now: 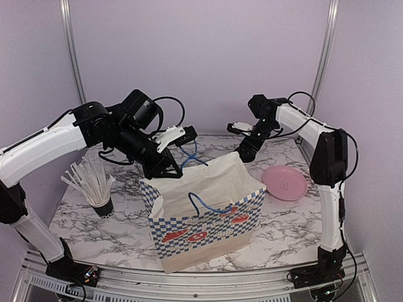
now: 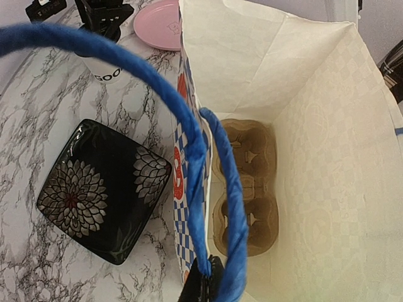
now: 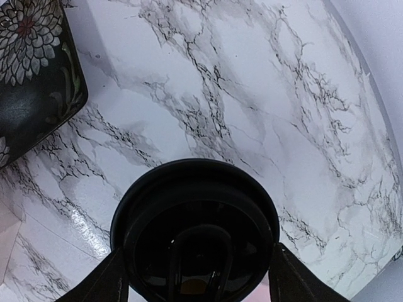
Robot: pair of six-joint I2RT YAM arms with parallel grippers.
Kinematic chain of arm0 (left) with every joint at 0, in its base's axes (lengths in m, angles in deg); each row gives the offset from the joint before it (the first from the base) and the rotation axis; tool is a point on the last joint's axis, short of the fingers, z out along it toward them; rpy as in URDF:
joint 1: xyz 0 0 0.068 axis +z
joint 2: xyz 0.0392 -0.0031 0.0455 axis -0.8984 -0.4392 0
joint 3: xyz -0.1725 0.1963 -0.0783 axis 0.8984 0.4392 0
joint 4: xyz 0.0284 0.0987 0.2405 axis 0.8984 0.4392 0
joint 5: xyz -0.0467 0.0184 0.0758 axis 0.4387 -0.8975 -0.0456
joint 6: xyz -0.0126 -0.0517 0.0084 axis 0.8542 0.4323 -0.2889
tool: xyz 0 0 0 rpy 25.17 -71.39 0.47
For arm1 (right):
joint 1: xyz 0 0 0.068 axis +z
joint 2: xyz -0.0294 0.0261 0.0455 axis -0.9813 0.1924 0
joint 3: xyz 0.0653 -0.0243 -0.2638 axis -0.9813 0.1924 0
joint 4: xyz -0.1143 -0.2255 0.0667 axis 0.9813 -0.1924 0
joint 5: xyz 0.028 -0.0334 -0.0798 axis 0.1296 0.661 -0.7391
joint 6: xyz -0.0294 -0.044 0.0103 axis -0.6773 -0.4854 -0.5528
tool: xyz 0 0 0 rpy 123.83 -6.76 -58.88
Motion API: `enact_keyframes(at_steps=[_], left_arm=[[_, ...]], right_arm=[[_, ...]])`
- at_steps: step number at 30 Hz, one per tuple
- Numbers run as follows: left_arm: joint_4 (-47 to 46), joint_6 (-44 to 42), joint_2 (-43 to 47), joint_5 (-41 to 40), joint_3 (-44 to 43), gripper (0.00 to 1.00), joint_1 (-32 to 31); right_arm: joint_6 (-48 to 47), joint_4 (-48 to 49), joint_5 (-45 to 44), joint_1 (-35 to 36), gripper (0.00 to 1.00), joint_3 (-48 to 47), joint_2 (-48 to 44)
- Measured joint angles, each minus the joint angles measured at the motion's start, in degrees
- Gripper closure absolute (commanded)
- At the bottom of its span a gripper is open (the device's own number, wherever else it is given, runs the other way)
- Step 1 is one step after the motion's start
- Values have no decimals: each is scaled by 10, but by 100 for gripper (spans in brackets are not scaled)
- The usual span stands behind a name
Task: Pack the takeout coffee
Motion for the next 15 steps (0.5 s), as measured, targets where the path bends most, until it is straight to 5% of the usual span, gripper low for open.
enact_keyframes(at_steps=[10, 15], left_arm=[[0, 0, 0, 0, 0, 100, 0], [7, 0, 0, 0, -5, 100, 0]], right_arm=[[-9, 9, -15, 11, 27, 28, -17], [-16, 9, -24, 19, 34, 45, -29]])
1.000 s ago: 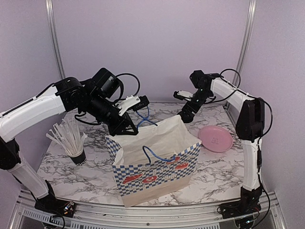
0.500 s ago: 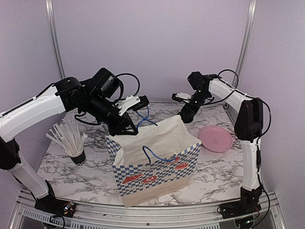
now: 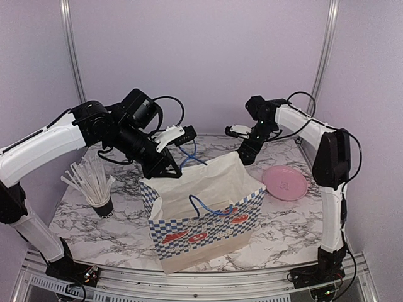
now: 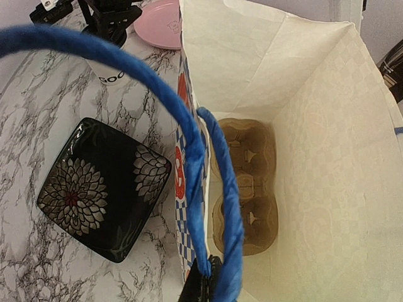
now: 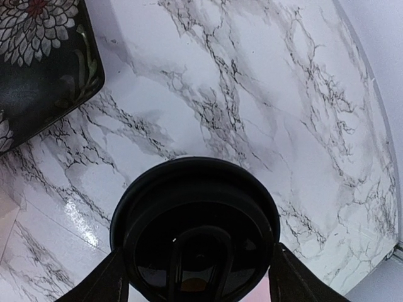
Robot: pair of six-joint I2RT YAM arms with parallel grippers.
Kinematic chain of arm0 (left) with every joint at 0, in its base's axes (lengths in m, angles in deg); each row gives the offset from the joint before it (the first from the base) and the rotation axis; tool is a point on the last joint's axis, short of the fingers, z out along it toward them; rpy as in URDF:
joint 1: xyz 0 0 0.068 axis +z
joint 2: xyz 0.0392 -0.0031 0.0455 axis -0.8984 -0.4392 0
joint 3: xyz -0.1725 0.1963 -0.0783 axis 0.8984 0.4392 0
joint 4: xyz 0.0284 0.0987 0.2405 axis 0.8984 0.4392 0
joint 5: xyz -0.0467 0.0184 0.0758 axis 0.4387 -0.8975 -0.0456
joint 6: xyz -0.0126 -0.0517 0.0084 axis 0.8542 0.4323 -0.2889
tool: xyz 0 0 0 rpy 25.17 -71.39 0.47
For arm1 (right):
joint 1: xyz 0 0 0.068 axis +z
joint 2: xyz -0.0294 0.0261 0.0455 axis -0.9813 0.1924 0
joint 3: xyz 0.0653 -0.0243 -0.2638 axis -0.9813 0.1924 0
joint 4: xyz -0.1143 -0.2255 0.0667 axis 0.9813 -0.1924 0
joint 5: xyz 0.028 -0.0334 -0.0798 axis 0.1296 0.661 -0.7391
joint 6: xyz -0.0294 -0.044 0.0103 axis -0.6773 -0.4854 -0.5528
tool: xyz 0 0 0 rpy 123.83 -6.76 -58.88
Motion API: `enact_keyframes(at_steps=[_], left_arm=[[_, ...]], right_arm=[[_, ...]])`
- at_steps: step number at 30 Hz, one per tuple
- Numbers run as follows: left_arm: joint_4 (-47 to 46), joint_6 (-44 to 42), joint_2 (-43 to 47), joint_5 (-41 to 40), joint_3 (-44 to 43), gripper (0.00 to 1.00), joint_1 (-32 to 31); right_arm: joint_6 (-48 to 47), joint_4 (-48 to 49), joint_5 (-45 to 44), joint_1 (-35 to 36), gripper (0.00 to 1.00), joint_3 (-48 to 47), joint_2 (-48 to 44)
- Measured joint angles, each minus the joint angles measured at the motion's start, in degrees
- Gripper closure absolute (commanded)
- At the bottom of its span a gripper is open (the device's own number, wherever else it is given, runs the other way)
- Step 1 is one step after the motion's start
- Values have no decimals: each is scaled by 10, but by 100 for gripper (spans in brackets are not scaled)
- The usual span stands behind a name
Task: Pack the takeout coffee
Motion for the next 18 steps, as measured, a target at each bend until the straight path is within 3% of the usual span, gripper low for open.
enact_keyframes(at_steps=[10, 18], left_arm=[[15, -1, -8, -3, -13, 100, 0], [21, -8, -39, -3, -50, 100, 0]], right_arm=[[-6, -20, -3, 1, 43, 48, -57], [-12, -11, 42, 1, 42, 54, -227]])
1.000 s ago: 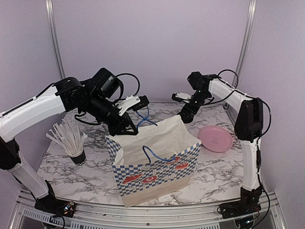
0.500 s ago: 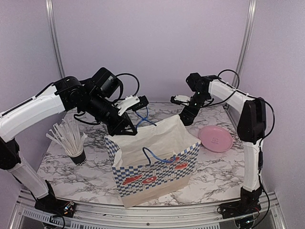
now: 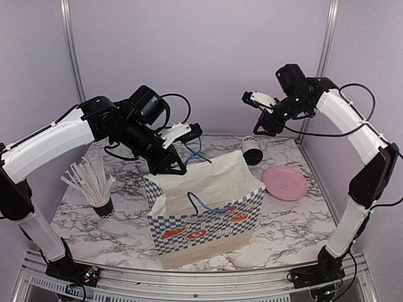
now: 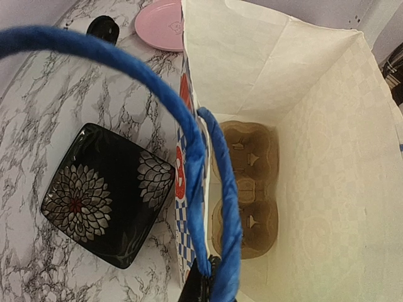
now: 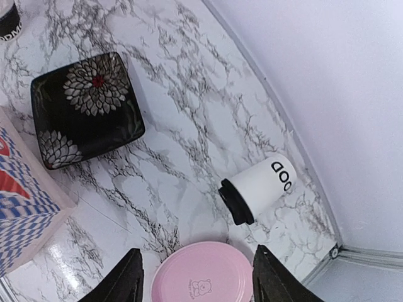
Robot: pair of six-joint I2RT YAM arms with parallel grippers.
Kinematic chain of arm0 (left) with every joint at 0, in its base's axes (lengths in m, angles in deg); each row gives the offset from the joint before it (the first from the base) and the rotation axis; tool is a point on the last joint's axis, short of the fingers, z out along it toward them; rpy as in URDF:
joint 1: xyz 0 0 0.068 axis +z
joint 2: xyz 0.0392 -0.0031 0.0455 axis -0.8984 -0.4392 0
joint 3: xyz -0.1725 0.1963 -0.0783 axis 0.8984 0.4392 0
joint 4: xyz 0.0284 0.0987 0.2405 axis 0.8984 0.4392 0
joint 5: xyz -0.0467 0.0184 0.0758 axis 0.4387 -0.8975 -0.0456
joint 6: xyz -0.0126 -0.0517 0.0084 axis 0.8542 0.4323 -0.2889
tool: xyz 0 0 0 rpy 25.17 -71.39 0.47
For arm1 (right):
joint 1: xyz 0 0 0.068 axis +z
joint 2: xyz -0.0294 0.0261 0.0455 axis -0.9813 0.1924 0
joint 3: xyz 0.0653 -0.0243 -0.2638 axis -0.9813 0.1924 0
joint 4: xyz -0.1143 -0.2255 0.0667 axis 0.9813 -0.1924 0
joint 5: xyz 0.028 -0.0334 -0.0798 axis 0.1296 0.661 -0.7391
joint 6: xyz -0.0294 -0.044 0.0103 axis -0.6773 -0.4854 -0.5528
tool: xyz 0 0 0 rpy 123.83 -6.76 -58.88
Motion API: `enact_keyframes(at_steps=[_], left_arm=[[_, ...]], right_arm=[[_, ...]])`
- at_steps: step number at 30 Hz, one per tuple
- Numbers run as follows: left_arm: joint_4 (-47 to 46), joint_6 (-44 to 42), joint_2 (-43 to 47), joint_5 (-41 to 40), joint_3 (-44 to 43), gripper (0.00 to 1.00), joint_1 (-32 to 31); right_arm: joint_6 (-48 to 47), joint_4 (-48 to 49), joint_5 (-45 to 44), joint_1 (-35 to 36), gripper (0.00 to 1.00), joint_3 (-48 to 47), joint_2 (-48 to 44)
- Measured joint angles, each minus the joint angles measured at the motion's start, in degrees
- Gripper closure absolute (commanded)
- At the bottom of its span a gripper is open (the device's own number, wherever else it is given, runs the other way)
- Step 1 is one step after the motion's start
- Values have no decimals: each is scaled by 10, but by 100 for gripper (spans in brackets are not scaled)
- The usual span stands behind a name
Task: Pack the takeout coffee
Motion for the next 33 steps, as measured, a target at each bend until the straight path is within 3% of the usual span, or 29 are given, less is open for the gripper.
enact_keyframes(at_steps=[5, 9, 14, 19, 24, 29, 33], left_arm=[[-1, -5, -14, 2, -9, 100, 0], [0, -6, -14, 4, -9, 100, 0], [-1, -5, -14, 0, -9, 100, 0], [-2, -5, -4, -19, 0, 100, 0], [-2, -5, 14, -43, 15, 100, 0], [-5, -1, 23, -47, 28, 100, 0], [-10, 1, 29, -47, 39, 100, 0]], right_arm=[[2, 33, 31, 1, 38, 10, -93], [16, 71, 41, 1, 37, 61, -112], [75, 130, 34, -12, 32, 144, -34], [128, 174, 17, -42, 26, 160, 47], [143, 208, -20, -64, 21, 130, 56], [151, 239, -50, -84, 2, 59, 95], [155, 242, -78, -102, 2, -5, 159]])
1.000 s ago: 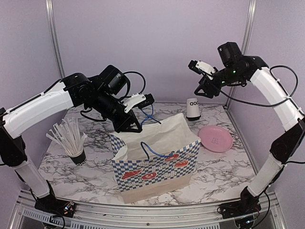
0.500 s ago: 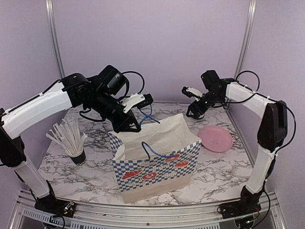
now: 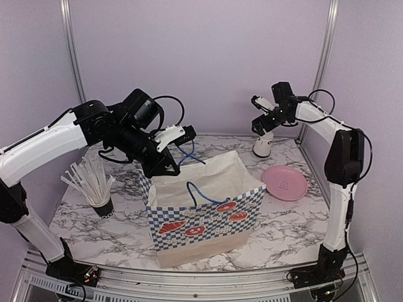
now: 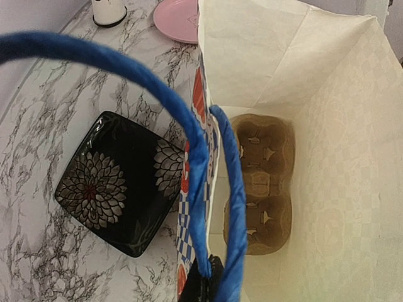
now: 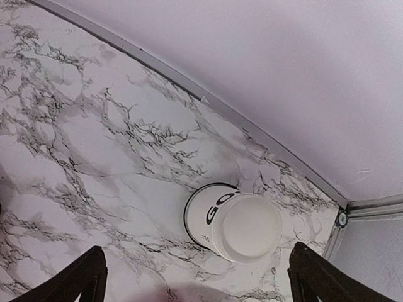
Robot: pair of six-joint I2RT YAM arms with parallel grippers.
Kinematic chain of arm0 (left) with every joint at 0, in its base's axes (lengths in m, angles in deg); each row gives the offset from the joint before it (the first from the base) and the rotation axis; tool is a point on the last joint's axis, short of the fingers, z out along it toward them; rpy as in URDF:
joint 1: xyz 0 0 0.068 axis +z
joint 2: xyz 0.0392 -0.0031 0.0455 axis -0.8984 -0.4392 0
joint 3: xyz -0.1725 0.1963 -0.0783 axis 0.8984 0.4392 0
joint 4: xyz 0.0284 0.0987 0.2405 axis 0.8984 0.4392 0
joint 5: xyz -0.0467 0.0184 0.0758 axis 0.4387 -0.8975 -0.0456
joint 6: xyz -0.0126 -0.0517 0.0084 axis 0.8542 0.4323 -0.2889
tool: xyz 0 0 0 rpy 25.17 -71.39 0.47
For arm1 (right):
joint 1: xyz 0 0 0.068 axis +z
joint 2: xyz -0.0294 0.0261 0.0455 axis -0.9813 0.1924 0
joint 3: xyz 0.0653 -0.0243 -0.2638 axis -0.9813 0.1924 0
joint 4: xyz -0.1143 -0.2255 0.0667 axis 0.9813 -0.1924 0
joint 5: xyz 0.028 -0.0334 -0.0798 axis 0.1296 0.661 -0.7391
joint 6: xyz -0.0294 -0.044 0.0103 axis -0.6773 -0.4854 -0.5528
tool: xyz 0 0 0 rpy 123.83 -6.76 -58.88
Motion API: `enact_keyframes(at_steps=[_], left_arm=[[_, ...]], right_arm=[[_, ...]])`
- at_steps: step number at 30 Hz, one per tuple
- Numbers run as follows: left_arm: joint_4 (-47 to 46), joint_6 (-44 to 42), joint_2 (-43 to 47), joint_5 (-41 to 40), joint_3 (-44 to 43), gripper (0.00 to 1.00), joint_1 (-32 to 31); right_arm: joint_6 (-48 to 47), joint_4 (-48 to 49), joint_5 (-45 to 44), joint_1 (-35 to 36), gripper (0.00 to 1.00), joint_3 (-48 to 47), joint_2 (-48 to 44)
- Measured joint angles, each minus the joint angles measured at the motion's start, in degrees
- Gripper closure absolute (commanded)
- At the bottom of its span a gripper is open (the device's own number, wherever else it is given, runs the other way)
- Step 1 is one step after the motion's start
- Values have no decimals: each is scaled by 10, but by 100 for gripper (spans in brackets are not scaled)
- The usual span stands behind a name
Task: Pack the takeout coffee
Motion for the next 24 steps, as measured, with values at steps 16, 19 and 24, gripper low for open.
enact_keyframes(at_steps=[16, 19, 24], left_arm=[[-8, 5, 12, 2, 18, 97, 0], [-8, 7, 12, 2, 18, 97, 0], [-9, 7, 12, 2, 19, 96, 0]], right_arm=[[7, -48, -22, -35, 1, -149, 169], [16, -56, -15, -37, 4, -171, 185], [31, -62, 7, -51, 17, -187, 207]])
